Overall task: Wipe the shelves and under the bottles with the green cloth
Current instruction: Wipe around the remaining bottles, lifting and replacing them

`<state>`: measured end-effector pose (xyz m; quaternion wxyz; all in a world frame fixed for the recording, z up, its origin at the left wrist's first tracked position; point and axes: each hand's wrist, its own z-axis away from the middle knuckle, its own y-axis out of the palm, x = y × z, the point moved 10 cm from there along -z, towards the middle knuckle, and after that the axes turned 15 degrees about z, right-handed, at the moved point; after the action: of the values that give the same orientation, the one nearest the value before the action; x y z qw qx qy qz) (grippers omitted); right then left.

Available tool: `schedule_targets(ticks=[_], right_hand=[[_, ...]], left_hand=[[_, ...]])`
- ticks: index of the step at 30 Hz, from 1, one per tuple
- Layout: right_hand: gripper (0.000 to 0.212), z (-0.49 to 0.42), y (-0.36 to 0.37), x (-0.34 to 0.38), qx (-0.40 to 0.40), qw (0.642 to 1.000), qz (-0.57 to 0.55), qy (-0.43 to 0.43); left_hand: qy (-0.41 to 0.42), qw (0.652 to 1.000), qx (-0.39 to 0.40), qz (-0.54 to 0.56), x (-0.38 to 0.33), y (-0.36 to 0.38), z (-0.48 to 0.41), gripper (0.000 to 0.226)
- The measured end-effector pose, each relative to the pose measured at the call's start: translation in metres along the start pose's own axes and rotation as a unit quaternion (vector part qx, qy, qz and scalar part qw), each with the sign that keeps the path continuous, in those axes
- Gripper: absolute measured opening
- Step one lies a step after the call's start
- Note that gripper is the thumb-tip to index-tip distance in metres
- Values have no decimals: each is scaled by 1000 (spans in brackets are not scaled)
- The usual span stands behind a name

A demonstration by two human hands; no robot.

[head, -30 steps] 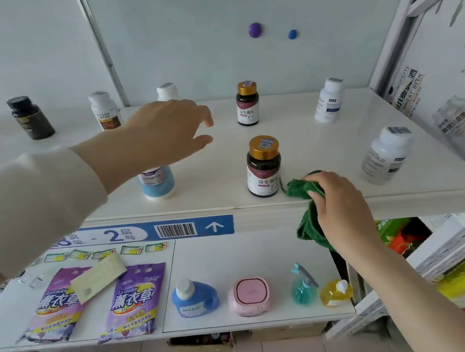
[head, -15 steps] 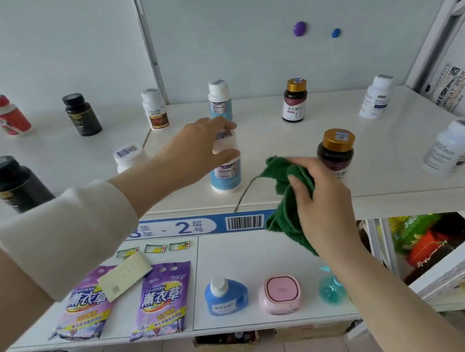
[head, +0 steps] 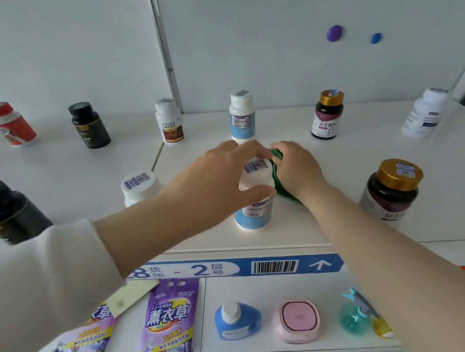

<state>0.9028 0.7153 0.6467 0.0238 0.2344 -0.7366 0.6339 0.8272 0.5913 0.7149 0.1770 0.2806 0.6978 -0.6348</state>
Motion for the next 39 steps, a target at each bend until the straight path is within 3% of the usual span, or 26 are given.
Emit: schedule_targets(ticks=[3, 4, 5, 6, 9, 11, 14, 17, 19, 21, 24, 27, 29, 31, 33, 35, 37, 39], right_hand=[[42, 4, 23, 46, 124, 977, -144, -93], [54, 13, 28, 59, 166, 961, -185, -122], [72, 16, 29, 69, 162, 955, -169, -180], [77, 17, 33, 74, 160, 955, -116, -223], [37, -5, 34, 52, 115, 968, -25, -222], [35, -24, 19, 25, 44, 988, -18, -149], [37, -35, 16, 8, -12, 997, 17, -68], [37, -20, 25, 32, 28, 989, 1, -148], [35, 1, 31, 62, 87, 963, -48, -249], [36, 12, 34, 76, 124, 944, -82, -296], [37, -9, 26, 56, 89, 966, -72, -233], [37, -58, 12, 0, -8, 999, -10, -47], [36, -87, 14, -21, -23, 998, 31, 42], [36, -104, 23, -17, -27, 995, 75, 61], [36, -104, 32, 8, -26, 995, 90, 21], [37, -80, 38, 47, 4, 995, 53, -85], [38, -41, 43, 84, 65, 975, -26, -210], [40, -21, 46, 97, 130, 950, -72, -273]], left_hand=[[4, 1000, -7, -12, 2, 2, -2, 51], [-1, 1000, -2, -16, 4, 3, -2, 56], [-9, 1000, 7, -17, 7, 5, -2, 64], [-12, 1000, 18, -17, 7, 4, -1, 73], [14, 999, 47, -12, 1, -15, -7, 92], [51, 999, 17, 3, -1, -41, -25, 88], [66, 996, -51, 20, 16, -77, -72, 63], [47, 998, -5, -49, 40, -66, -126, 57], [47, 995, 38, -81, 53, -48, -150, 59], [60, 992, 54, -98, 61, -37, -166, 57], [78, 991, 27, -107, 67, -39, -185, 57], [67, 992, 14, -109, 73, -43, -198, 53], [48, 994, 36, -86, 78, -38, -204, 47], [40, 997, 46, -48, 79, -37, -207, 44], [44, 998, 29, -29, 74, -48, -211, 42], [39, 999, -3, -25, 72, -68, -217, 40], [31, 999, -30, -22, 74, -88, -221, 40], [33, 998, -45, -18, 77, -100, -223, 40]])
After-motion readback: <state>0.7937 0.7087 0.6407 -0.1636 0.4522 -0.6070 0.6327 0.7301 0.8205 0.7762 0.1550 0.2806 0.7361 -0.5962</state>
